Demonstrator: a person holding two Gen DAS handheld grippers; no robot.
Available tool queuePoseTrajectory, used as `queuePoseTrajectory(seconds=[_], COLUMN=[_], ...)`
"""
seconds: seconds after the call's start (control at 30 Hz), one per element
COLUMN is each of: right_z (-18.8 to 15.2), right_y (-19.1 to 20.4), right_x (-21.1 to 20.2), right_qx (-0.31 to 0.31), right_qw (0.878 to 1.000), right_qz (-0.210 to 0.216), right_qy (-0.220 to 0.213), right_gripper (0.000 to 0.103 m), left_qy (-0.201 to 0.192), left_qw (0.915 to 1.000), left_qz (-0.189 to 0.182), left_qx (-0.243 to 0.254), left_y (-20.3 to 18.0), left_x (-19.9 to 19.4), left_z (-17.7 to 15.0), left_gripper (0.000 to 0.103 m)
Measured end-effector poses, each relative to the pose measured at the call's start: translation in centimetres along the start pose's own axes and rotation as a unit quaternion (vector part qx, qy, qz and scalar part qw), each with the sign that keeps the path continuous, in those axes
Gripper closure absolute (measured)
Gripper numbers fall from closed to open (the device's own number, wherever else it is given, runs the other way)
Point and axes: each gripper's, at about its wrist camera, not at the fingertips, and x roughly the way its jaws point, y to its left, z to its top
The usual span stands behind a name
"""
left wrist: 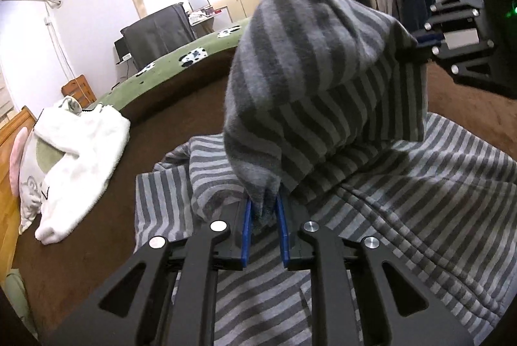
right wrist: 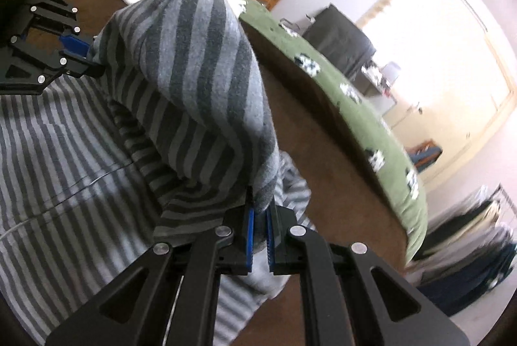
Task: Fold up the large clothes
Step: 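Lift the hoodie with both grippers so the hood hangs below, then lower the hoodie flat onto the table and open both grippers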
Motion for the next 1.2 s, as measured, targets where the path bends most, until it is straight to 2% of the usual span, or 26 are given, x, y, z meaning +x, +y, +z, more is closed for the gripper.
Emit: queuePoseTrajectory(seconds=[0.23, 0.4, 0.5, 0.57, 0.77, 0.9, 1.03, 1.2], right_z=[1.4, -0.4, -1.7, -2.2, -3.2, -3.1, -2.5, -1.9], right_y=[-1.4, 0.0, 1.3, 1.9, 2.7, 2.8, 3.1, 3.4], right_x=[-0.4, -0.7, -0.6, -0.6, 0.4, 0.8, 0.2, -0.4], right_qx=[-0.048, -0.057, -0.033, -0.006, 0.096, 0.113, 0.106, 0.105], right_qw=[0.999, 0.998, 0.996, 0.993, 0.976, 0.969, 0.969, 0.964], right_qz=[-0.010, 0.033, 0.079, 0.105, 0.171, 0.185, 0.190, 0.210], right_qy=[-0.022, 0.001, 0.031, 0.048, 0.095, 0.113, 0.115, 0.124], right_gripper=[0.097, 0.097, 0.096, 0.090, 0.079, 0.073, 0.056, 0.046], left_qy=[-0.002, 0.013, 0.039, 0.054, 0.093, 0.097, 0.096, 0.091], left_qw=[1.0000, 0.9998, 0.9987, 0.9976, 0.9932, 0.9921, 0.9926, 0.9934], left_qz=[0.005, -0.011, -0.030, -0.042, -0.062, -0.068, -0.065, -0.063], left_qx=[-0.007, -0.003, -0.008, -0.015, -0.033, -0.041, -0.036, -0.032], left_y=[0.1, -0.3, -0.7, -1.0, -1.7, -1.6, -1.4, -0.9], left_x=[-1.2, -1.5, -1.2, -1.1, -1.3, -1.9, -2.1, -2.2], left_z=[0.6, -0.4, -1.4, -2.1, -3.9, -3.9, -3.4, -2.2], left_gripper=[0.085, 0.082, 0.074, 0.056, 0.023, 0.019, 0.012, 0.012])
